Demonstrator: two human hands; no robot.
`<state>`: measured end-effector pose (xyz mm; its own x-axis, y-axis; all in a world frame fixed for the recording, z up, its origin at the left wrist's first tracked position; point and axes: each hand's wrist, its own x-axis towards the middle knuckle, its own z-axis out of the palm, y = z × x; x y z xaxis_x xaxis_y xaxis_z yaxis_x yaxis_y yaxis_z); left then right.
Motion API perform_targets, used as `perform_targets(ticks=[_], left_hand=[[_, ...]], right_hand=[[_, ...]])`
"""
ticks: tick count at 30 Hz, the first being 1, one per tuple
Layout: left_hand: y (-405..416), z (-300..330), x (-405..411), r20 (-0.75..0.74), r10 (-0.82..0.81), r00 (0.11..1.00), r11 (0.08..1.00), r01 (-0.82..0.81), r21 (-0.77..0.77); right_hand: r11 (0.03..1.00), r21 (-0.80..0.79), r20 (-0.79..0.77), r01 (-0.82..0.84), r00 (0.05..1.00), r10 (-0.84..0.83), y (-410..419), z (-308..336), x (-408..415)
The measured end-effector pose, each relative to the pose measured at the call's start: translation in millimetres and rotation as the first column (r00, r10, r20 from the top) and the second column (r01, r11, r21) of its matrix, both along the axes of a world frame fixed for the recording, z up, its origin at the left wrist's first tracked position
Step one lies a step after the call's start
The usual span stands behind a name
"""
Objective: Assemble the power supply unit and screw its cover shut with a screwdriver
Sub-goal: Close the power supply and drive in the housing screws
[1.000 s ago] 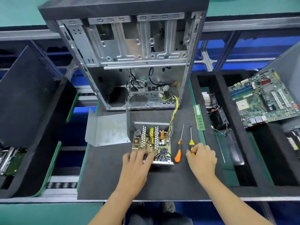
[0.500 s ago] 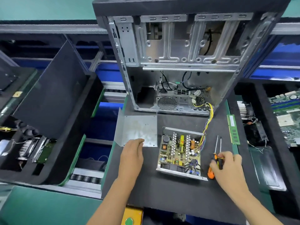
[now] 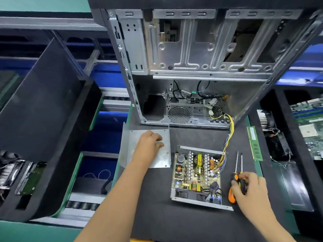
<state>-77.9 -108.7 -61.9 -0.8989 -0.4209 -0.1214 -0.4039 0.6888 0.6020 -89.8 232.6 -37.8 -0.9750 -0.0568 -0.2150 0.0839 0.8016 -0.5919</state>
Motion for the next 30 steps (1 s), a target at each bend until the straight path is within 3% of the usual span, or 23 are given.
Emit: perform_targets(ticks=[12,19,24,30], left_hand=[[-6,5,-5,0.147,-0.089,0.985,0.979,0.114,-0.169],[24,9,69,-0.016,-0.111,0.994,0.993,0.110,-0.045],[50,9,113,-0.070,-0.245,0.967,0.969,0.243,-0.041],[46,18,82,-0.231,-0.069,0.971,0.998,0.064,-0.029]], right_hand=[[1.000,-0.025,-0.033,0.011,0.999,-0.012,-1,2,2],[0.999,-0.035,-0.053,0.013,0.999,-0.015,2,-2,1],[1.000,-0.019,-0.058,0.005,0.998,-0.006,3,-3,0],[1.000,-0.009,-0.057,-0.011,0.998,0.011,2,-2,1]])
